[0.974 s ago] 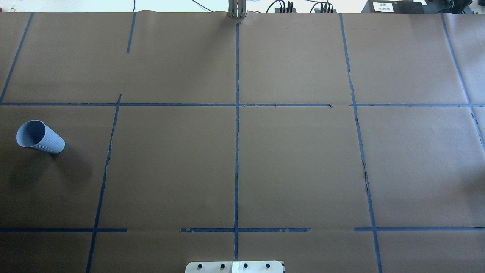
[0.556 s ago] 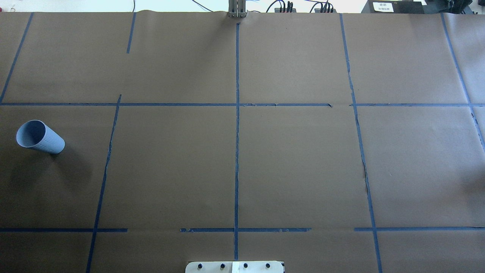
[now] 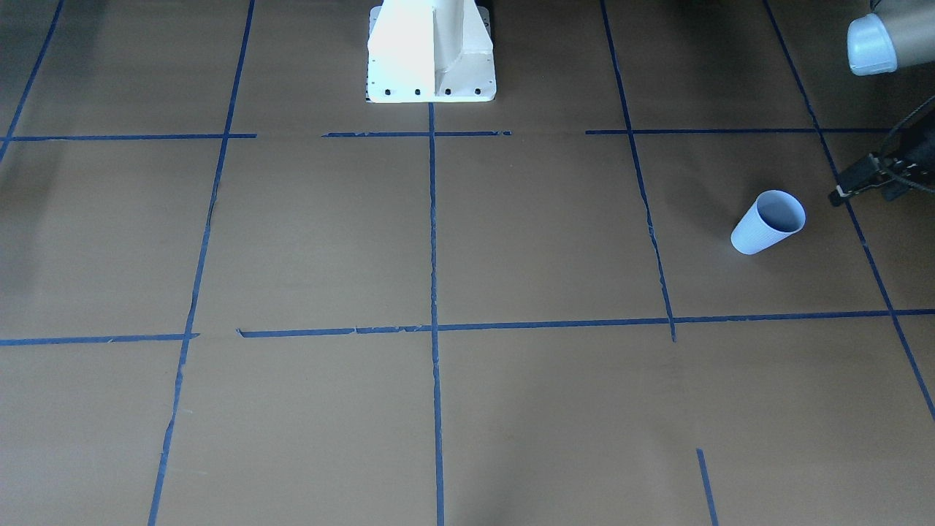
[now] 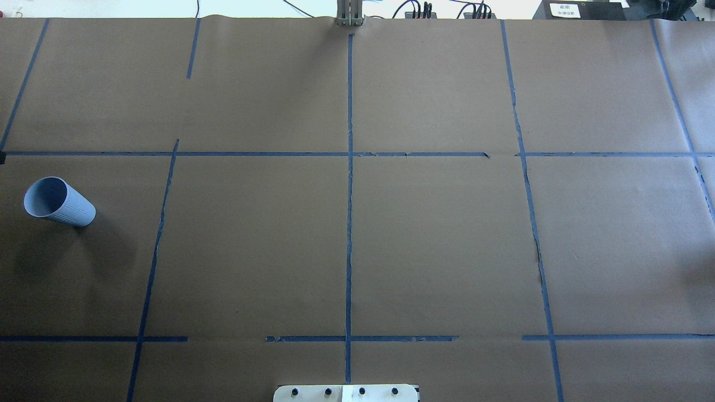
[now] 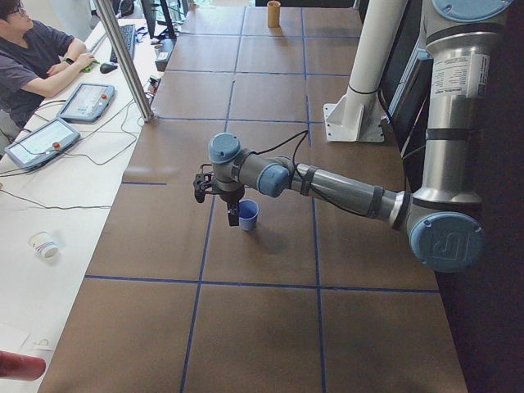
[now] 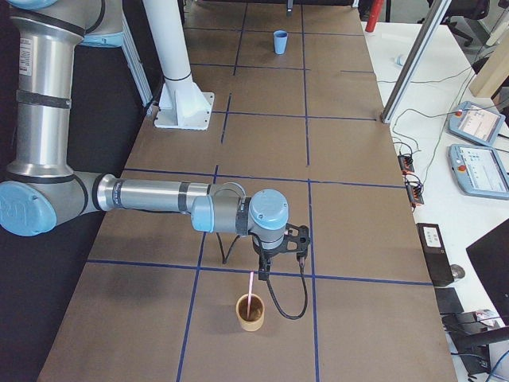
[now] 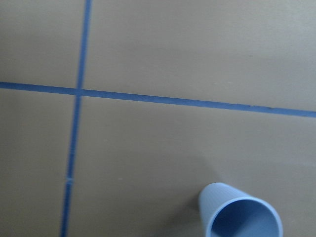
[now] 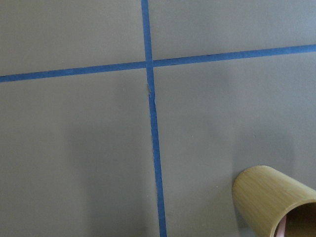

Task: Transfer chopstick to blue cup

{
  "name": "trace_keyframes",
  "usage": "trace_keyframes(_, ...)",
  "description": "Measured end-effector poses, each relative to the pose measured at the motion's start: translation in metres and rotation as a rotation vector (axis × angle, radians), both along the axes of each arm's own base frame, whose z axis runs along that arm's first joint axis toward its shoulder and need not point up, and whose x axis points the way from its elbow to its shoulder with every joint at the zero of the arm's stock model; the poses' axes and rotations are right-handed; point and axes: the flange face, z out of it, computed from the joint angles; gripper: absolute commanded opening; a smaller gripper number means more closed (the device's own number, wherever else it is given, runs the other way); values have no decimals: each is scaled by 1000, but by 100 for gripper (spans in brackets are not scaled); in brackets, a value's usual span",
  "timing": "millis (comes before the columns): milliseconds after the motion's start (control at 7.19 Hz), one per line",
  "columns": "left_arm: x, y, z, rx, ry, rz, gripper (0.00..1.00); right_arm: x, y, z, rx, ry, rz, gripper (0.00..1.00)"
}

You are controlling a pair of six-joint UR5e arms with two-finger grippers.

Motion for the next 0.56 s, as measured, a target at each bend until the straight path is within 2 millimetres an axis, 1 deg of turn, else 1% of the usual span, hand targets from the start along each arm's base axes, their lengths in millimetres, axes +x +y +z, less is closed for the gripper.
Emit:
trace_keyframes(139, 12, 1, 7, -5, 0, 14, 100, 0, 0, 0, 0, 1, 0, 100)
trace_keyframes(417, 31, 1, 27, -11, -2, 45, 99, 0, -1, 0, 0, 1, 0, 100)
trace_keyframes(556, 42, 2, 35, -16, -3, 66, 89, 0, 0, 0, 0, 1, 0, 100)
